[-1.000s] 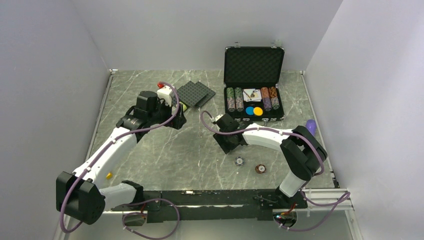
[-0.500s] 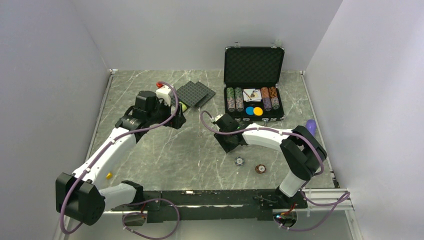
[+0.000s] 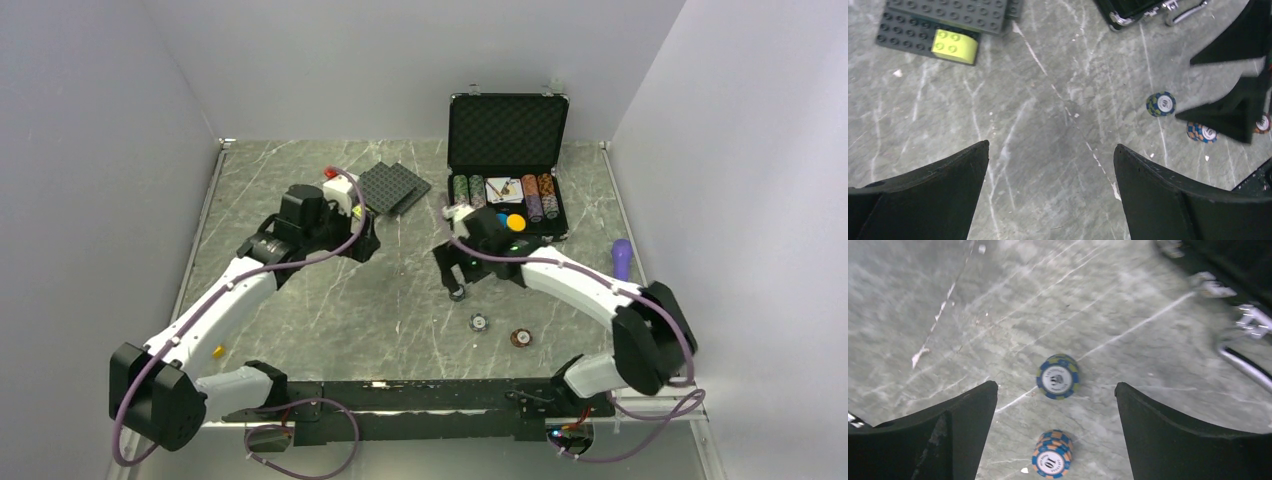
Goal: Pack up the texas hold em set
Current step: Adjust the poker chip at the center of the board, then pick up the poker chip from the center of the board.
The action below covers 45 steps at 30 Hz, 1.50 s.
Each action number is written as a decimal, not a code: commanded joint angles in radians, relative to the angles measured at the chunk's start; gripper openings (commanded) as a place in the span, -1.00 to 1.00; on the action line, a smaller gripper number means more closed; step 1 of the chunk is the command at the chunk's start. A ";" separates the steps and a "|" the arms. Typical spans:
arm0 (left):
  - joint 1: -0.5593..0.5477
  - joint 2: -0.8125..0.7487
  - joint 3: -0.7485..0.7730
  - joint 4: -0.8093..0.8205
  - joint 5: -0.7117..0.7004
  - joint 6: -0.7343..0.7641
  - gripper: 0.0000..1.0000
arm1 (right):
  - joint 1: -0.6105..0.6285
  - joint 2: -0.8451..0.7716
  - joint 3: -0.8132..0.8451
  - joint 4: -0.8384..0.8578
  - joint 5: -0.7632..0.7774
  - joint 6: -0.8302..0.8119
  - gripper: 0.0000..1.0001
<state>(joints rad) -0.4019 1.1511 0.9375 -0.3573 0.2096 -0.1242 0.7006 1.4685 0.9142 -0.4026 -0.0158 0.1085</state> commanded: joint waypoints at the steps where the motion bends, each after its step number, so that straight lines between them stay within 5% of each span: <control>1: -0.086 0.047 0.026 0.033 -0.052 0.016 0.98 | -0.155 -0.146 -0.055 0.064 -0.154 0.023 0.86; 8: -0.262 0.216 0.131 0.025 -0.055 0.049 0.98 | -0.437 -0.256 -0.132 0.094 -0.168 0.162 0.83; 19: -0.508 0.617 0.393 -0.026 -0.031 0.105 0.88 | -0.553 -0.437 -0.235 0.125 -0.166 0.225 0.83; 29: -0.537 0.786 0.480 -0.028 -0.039 0.110 0.88 | -0.593 -0.550 -0.275 0.125 -0.167 0.238 0.85; 45: -0.559 0.858 0.478 -0.007 -0.097 0.112 0.57 | -0.607 -0.579 -0.295 0.134 -0.169 0.242 0.85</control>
<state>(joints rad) -0.9428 2.0071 1.3968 -0.3828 0.1497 -0.0326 0.1001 0.9138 0.6270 -0.3119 -0.1703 0.3344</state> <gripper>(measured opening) 0.798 0.926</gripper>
